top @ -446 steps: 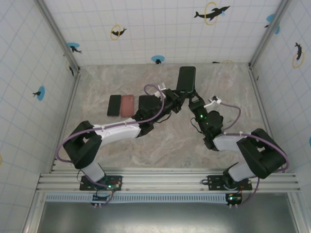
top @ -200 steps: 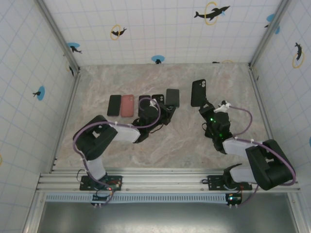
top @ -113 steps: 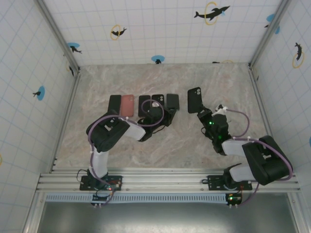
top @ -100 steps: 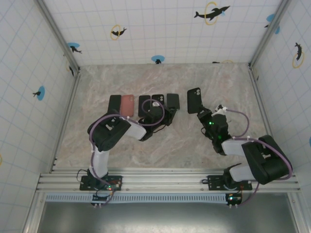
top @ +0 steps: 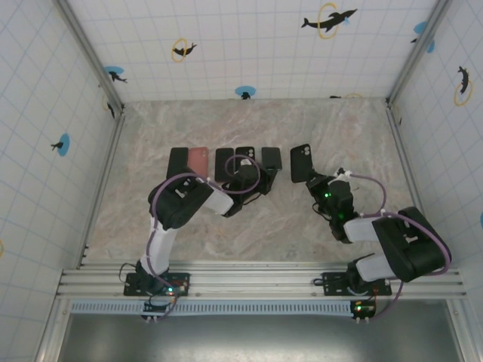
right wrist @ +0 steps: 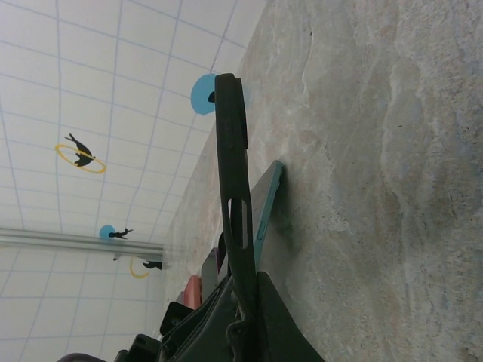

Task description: Take the phone out of the phone case

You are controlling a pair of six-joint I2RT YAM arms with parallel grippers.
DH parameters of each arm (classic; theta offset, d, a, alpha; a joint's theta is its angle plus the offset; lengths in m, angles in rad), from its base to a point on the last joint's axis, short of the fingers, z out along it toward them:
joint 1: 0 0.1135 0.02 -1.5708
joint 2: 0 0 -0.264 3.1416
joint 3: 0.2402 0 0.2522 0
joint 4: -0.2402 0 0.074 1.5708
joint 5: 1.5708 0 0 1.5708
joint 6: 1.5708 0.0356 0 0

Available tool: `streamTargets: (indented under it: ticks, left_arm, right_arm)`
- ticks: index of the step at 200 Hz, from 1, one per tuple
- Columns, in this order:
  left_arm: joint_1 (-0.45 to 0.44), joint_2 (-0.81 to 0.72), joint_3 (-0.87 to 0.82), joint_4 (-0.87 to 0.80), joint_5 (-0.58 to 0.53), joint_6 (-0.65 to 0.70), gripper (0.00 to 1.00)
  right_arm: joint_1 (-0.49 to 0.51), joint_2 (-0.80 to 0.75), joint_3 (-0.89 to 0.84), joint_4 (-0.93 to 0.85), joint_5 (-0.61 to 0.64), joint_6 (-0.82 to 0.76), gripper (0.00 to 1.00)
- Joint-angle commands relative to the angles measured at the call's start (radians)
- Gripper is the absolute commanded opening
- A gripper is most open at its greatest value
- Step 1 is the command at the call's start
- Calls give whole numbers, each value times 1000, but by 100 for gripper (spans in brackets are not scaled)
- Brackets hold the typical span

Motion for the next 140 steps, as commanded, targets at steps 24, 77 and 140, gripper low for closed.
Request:
streamTargets:
  ticks: [24, 77, 140]
  left_arm:
    - [8, 28, 78, 25, 17, -19, 0]
    - [8, -11, 65, -109, 6, -38, 12]
    - [4, -32, 70, -216, 39, -59, 34]
  right_arm:
    - [-16, 26, -27, 67, -4, 32, 0]
    - [-23, 51, -26, 74, -13, 43, 0]
    - [-20, 98, -10, 83, -25, 54, 0]
